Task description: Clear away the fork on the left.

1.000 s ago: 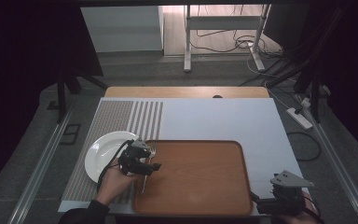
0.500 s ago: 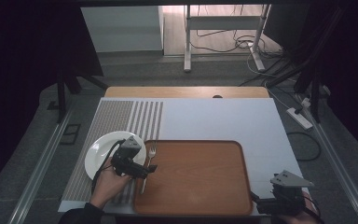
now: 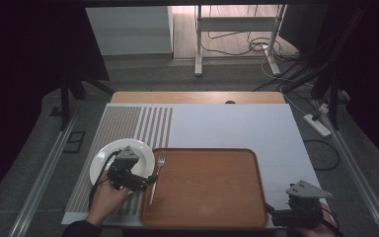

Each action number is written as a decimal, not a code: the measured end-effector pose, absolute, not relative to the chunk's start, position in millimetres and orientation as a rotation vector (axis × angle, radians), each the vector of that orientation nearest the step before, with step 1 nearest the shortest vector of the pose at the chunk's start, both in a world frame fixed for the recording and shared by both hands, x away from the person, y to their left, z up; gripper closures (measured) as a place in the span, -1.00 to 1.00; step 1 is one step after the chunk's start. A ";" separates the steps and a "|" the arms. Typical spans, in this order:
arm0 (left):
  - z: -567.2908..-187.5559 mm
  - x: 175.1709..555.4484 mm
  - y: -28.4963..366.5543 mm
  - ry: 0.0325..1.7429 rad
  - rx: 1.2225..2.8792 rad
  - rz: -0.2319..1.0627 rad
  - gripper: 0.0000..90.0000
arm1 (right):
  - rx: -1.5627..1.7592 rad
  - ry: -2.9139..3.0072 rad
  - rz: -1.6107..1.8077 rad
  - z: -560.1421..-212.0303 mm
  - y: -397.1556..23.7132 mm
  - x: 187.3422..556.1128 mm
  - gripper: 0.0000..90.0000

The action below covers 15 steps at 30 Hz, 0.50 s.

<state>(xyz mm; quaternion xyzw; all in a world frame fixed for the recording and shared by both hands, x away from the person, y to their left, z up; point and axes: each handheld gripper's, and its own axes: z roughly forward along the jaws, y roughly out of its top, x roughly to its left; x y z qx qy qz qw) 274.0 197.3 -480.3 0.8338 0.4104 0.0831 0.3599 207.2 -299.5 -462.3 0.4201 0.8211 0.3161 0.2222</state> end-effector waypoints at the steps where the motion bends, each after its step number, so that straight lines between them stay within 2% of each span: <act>1: -480.1 272.5 199.9 1.061 2.150 0.216 -1.00 | 1.161 2.268 0.873 -462.3 -299.5 207.2 -1.00; 15: -484.1 245.7 234.9 1.146 2.072 0.231 -1.00 | 1.157 2.271 0.865 -462.3 -298.8 207.3 -1.00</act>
